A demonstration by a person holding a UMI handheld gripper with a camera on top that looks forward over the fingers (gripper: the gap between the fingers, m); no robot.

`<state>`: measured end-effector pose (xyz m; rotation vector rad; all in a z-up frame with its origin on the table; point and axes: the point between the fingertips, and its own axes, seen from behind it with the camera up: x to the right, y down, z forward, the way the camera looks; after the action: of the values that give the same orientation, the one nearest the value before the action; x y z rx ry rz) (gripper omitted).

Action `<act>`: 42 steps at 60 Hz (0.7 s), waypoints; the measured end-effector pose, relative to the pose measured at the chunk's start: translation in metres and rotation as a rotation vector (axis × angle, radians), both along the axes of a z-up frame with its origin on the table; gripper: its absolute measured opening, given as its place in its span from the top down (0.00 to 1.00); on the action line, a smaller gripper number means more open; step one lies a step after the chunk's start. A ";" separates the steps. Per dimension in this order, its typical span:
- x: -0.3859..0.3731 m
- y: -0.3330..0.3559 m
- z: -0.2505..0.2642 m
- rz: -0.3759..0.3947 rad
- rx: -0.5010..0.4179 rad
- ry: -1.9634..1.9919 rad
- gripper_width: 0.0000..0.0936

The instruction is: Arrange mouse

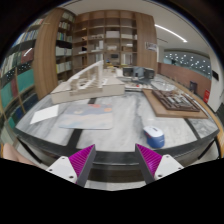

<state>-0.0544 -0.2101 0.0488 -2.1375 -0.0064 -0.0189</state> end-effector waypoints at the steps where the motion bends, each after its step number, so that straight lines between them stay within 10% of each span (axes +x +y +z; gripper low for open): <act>1: 0.013 0.004 -0.002 -0.015 0.000 -0.007 0.13; 30: 0.173 0.110 -0.063 -0.137 -0.044 0.027 0.15; 34: 0.182 0.119 -0.062 -0.166 -0.017 0.033 0.43; 42: 0.182 0.119 -0.063 -0.187 0.026 0.010 0.50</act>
<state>0.1277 -0.0910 -0.0137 -2.1058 0.1986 -0.1167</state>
